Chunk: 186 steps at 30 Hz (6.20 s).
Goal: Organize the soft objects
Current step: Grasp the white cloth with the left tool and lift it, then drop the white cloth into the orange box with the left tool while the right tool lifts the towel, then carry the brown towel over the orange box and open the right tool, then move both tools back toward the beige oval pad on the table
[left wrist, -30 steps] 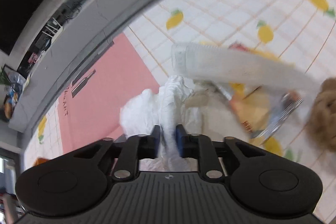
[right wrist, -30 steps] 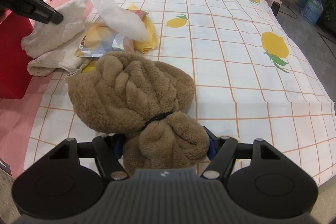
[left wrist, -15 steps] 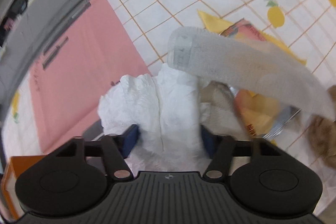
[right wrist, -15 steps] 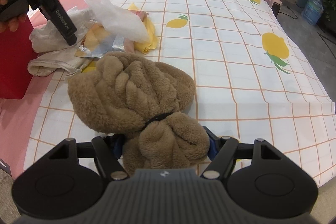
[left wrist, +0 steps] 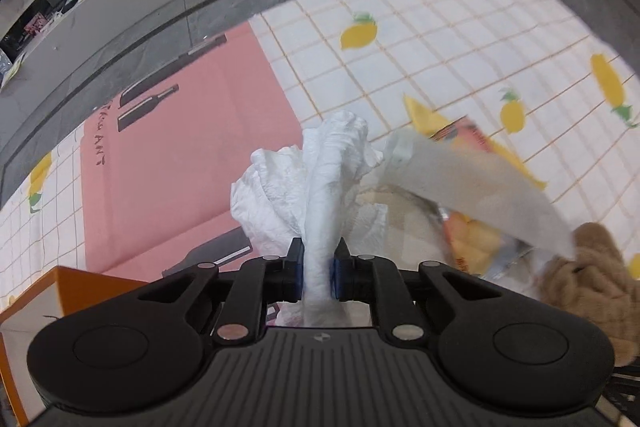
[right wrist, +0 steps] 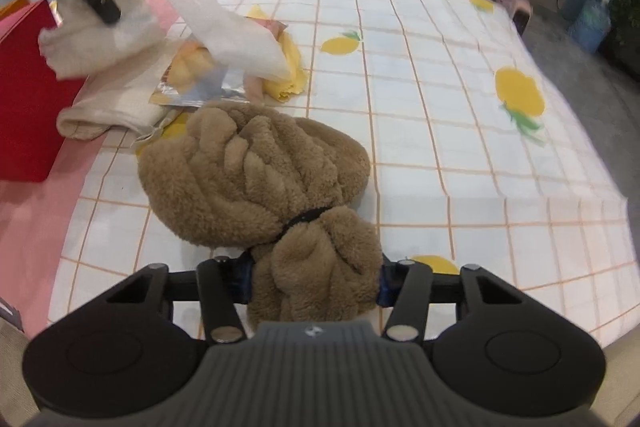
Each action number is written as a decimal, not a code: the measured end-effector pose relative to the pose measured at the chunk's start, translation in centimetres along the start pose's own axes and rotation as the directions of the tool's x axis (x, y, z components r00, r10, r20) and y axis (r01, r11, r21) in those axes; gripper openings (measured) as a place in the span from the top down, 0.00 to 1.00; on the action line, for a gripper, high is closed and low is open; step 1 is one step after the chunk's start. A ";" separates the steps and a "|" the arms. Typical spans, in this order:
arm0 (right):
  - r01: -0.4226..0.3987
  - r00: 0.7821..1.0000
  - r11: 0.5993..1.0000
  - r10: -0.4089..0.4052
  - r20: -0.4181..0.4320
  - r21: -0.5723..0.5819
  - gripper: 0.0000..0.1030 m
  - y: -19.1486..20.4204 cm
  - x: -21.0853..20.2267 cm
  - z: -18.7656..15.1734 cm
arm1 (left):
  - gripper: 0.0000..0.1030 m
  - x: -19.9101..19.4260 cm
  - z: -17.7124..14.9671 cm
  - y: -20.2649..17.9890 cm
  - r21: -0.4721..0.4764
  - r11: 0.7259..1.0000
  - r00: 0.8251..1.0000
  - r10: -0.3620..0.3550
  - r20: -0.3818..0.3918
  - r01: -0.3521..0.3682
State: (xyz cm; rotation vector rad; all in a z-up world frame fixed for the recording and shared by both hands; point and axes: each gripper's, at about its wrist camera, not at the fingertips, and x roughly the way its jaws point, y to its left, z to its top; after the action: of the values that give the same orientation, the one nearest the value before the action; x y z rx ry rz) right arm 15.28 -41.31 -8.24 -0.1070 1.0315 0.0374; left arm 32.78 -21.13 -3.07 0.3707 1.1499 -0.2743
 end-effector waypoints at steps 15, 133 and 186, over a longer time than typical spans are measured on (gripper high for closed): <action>0.010 0.995 0.997 -0.016 0.093 0.073 0.50 0.4 -5.3 -0.5 | 0.86 -10.4 -1.4 1.1 -0.060 0.996 0.985 -0.062 0.163 0.072; -0.123 0.984 0.895 0.167 0.067 -0.429 1.00 43.9 -4.0 18.4 | 0.13 -11.6 -31.6 28.8 -0.561 0.827 0.911 0.213 0.352 0.024; 0.041 0.960 0.998 -0.027 0.278 -0.045 0.22 11.5 -13.9 0.7 | 0.13 -17.2 -32.1 7.8 -0.308 0.941 0.780 0.087 0.620 0.140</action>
State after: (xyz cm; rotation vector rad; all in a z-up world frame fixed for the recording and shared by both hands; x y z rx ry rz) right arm 7.81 -29.56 3.18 -0.1610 0.7484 0.0454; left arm 2.54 -0.12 2.45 -0.0573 0.5160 -0.1953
